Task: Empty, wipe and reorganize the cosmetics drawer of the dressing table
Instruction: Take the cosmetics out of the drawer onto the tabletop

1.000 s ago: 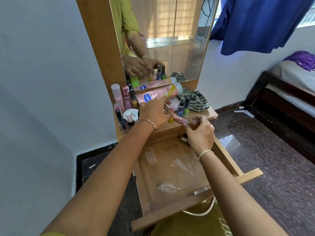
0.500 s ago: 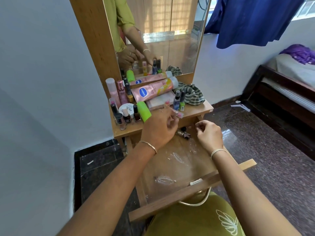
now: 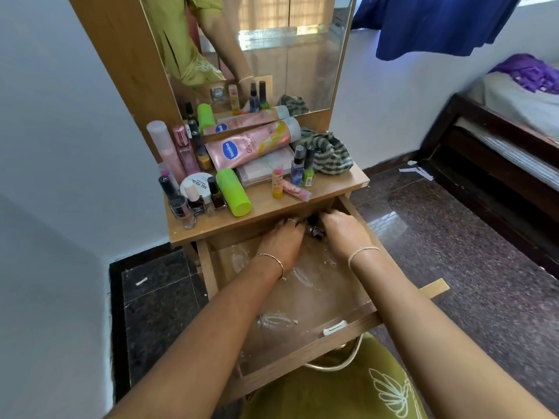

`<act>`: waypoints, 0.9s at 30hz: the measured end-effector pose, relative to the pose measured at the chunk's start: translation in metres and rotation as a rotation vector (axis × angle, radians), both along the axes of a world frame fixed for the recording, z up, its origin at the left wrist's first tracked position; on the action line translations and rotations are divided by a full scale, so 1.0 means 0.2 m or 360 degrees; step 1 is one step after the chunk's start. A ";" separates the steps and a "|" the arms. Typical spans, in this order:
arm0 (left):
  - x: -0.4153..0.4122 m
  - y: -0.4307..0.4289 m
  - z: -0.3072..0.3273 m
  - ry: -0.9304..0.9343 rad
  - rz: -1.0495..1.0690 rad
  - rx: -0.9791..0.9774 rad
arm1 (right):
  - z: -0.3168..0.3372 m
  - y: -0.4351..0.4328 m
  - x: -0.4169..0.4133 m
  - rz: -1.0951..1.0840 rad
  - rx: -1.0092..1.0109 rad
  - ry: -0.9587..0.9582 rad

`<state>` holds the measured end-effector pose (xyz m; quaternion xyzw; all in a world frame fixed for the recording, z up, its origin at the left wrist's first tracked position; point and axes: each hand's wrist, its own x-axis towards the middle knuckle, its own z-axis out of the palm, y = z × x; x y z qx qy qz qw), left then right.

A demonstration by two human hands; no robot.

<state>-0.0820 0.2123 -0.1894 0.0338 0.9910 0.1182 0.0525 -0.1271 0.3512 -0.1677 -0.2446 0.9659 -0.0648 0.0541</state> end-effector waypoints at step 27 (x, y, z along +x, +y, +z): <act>0.12 -0.08 0.01 0.0094 0.0643 0.1585 | -0.05 -0.04 -0.11 0.0272 0.0459 0.0022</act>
